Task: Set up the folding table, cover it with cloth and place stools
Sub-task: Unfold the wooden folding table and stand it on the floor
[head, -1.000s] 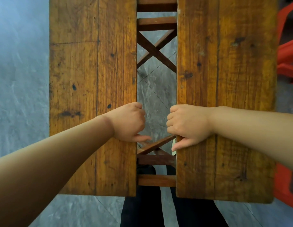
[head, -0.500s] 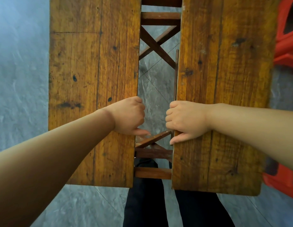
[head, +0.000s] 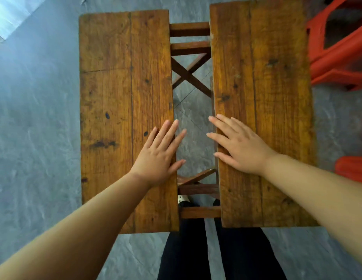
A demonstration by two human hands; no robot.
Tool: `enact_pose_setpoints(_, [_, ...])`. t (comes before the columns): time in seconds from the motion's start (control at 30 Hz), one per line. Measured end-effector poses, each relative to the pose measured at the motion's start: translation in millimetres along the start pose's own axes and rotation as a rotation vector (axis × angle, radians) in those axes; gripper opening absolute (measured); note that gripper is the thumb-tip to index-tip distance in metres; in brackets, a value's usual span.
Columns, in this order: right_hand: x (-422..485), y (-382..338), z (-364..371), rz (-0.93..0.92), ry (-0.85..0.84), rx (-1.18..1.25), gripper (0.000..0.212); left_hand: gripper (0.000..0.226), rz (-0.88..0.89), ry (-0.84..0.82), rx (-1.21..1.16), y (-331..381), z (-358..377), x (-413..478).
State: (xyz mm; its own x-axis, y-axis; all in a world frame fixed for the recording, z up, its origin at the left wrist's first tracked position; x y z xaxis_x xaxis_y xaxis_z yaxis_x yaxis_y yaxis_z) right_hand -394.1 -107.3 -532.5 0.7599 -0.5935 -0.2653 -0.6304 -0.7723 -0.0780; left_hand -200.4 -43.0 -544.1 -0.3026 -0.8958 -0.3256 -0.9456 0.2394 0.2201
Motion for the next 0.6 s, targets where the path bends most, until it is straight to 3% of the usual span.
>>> enact_pose_setpoints(0.1, [-11,-9,2,0.223,0.015,0.102,0.061,0.074,-0.241,0.028,-0.148,-2,3,-10])
enact_pose_setpoints(0.27, [-28,5,4,0.567,0.047,0.217,0.07,0.077,-0.491,0.12,-0.275,-29,-2,-24])
enact_pose_setpoints(0.33, [-34,10,5,0.6,0.043,0.224,0.073,0.08,-0.571,0.116,-0.292,-37,-3,-31])
enact_pose_setpoints(0.6, [-45,11,2,0.608,-0.016,0.298,0.072,0.081,-0.609,0.07,-0.277,-33,-4,-30])
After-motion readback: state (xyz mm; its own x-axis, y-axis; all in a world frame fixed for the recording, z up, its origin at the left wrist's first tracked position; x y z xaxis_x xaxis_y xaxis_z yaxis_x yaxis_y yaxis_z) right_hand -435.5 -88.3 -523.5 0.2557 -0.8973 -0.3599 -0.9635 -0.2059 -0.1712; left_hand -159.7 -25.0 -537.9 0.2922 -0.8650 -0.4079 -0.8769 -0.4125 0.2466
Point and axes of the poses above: each hand's wrist, its own x-axis towards the middle knuckle, its own z-axis out of the palm, y = z × x, the point moved 5 cm from there along x, towards the middle knuckle, and after that the axes turned 7 degrees about -x, right-handed, at the moved point
